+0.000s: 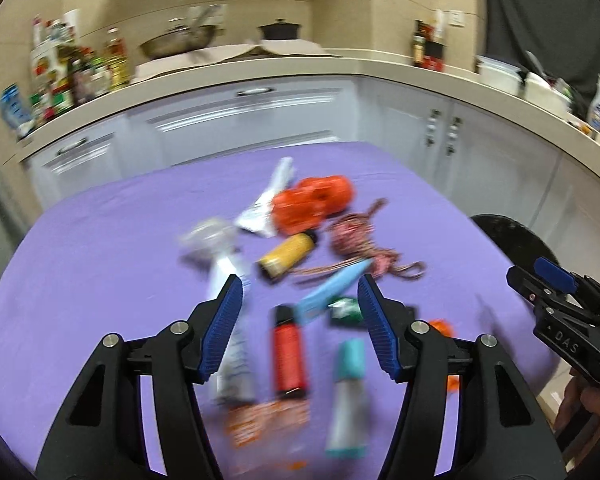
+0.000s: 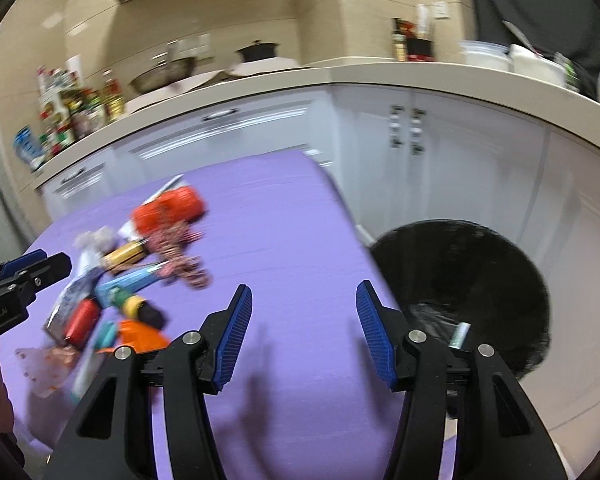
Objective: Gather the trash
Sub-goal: 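Move both tools back over the table toward the remaining trash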
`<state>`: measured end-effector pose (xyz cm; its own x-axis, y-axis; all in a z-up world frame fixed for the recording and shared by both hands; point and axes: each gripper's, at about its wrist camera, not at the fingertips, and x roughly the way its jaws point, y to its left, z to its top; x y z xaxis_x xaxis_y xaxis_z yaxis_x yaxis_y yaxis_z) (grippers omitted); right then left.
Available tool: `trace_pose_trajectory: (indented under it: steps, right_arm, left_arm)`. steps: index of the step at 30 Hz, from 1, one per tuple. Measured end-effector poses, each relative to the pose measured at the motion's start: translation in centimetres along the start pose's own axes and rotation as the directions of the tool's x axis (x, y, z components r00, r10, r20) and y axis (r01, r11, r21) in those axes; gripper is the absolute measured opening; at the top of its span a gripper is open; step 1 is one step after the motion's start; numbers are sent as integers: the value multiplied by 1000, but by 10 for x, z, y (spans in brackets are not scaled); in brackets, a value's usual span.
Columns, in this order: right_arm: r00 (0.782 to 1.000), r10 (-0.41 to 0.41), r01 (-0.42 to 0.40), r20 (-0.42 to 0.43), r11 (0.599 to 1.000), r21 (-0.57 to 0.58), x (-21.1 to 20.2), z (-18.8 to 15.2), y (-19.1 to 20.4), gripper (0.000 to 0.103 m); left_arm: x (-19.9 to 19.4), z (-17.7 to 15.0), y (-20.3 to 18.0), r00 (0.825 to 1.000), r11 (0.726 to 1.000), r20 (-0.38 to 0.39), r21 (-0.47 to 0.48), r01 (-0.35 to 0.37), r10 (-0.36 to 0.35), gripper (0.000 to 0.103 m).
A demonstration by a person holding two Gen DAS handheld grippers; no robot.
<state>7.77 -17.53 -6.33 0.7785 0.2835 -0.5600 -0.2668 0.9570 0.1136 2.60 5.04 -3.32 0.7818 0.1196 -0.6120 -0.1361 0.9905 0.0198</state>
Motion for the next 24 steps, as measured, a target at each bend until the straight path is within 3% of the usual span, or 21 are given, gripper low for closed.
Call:
trace_pose_trajectory:
  steps: [12, 24]
  right_arm:
    - [994, 105, -108, -36, 988, -107, 6, -16, 69, 61]
    - [991, 120, -126, -54, 982, -139, 5, -22, 91, 64]
  left_arm:
    - [-20, -38, 67, 994, 991, -28, -86, -107, 105, 59]
    - [-19, -56, 89, 994, 985, -55, -140, -103, 96, 59]
